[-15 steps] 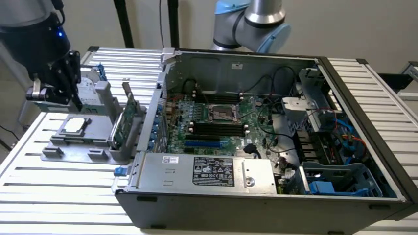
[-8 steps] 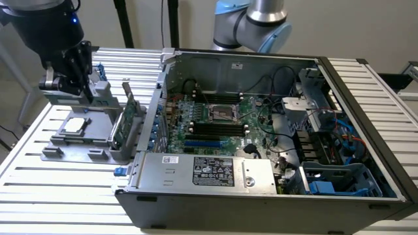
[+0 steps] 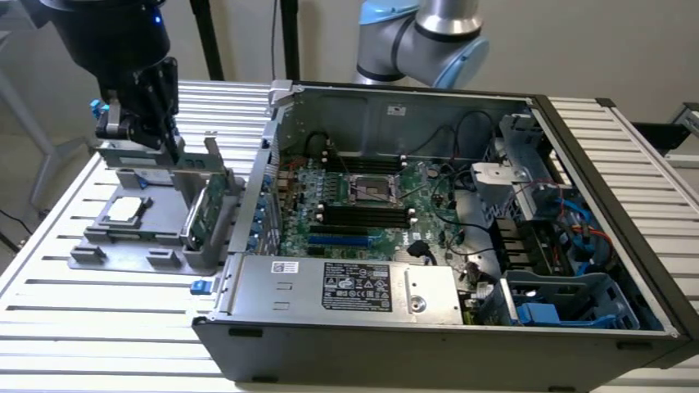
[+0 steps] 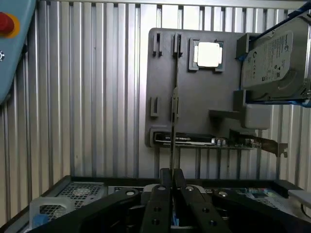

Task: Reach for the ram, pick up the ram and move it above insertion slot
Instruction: 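Pick up the ram and move it above insertion slot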

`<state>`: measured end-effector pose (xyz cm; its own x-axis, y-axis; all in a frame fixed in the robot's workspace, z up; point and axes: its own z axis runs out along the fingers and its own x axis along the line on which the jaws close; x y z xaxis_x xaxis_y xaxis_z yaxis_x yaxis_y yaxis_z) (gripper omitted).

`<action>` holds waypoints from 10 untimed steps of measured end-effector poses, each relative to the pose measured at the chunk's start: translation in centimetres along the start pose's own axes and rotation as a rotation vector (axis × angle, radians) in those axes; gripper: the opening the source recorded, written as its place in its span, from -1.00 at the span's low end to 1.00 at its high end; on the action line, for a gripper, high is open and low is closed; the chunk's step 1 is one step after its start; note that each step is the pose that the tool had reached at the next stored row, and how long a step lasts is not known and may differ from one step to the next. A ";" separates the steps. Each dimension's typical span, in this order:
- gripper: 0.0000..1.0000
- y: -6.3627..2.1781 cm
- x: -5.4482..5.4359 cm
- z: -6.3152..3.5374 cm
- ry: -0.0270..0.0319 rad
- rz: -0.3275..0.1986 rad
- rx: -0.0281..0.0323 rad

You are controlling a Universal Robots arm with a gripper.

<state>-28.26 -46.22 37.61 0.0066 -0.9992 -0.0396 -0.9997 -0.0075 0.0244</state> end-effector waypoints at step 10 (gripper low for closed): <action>-0.73 -3.74 -0.3 -0.45 -0.0127 0.000 0.0000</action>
<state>-24.52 -45.92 37.98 0.0066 -0.9986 -0.0523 -0.9997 -0.0079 0.0244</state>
